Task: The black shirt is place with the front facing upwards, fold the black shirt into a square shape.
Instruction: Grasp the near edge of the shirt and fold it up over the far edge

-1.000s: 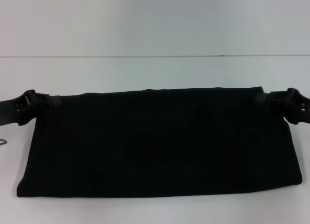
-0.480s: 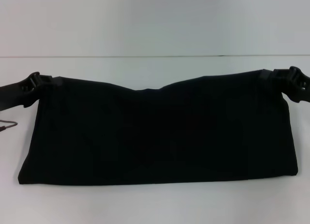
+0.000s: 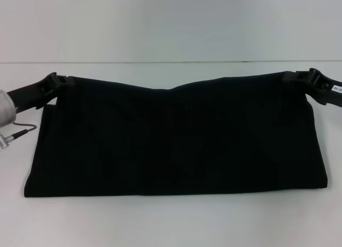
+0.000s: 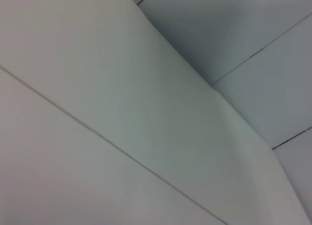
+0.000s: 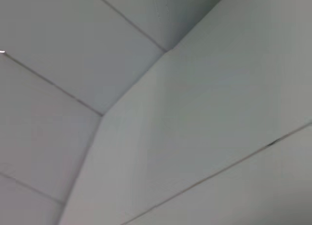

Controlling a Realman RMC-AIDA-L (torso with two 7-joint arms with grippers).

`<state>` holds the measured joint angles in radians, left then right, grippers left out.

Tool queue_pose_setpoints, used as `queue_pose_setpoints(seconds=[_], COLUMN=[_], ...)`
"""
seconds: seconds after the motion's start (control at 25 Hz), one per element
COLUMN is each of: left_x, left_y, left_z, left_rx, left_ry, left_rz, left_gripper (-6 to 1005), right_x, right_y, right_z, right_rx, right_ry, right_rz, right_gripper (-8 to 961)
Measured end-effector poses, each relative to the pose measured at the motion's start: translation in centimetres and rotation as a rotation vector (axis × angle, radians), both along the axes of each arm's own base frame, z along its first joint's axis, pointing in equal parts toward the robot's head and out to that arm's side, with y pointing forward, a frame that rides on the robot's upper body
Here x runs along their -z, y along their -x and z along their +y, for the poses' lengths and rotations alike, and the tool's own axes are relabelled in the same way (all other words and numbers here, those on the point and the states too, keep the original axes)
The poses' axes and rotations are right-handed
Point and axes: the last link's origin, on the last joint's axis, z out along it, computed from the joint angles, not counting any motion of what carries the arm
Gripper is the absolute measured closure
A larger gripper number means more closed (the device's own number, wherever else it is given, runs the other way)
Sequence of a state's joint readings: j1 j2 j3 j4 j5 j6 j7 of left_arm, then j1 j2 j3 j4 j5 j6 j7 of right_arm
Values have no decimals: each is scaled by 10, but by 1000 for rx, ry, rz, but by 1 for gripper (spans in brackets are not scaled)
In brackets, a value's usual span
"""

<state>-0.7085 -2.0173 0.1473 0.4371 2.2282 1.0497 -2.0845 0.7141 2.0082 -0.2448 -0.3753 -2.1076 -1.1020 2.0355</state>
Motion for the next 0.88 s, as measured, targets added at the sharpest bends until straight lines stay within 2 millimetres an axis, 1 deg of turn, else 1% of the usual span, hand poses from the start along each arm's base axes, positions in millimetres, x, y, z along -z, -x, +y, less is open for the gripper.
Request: queue_pose_setpoints(seconds=[0.16,0.28,0.44,0.6,0.72,0.84,0.88], left_x=[7,14,21,27,31,31,31], left_y=[-1,-3,-2,-1,0,1,2], left_z=[3,3,4,4,4,5,5], left_rx=[-12,2,-31,-55,-68,-83,-87], left_ry=[-15,-30,-70,-89,-87,-103,-108], left_rz=[22,49,44,44,32,29,33], left_gripper=[966,965,952,939,929,871,851], right_x=[10,19,29,31,31,32,32], right_y=[-3,-2,0,5,8,9,9], right_z=[7,12,18,22,25,25,25], right_rx=[44,47,50,46,28,22,22], right_ry=[-11,-17,-40,-55,-60,-60,-59], right_rz=[-76,-156,-235,-258,-273,-278,-279], right_gripper=[883,882,881,879,765,652,632])
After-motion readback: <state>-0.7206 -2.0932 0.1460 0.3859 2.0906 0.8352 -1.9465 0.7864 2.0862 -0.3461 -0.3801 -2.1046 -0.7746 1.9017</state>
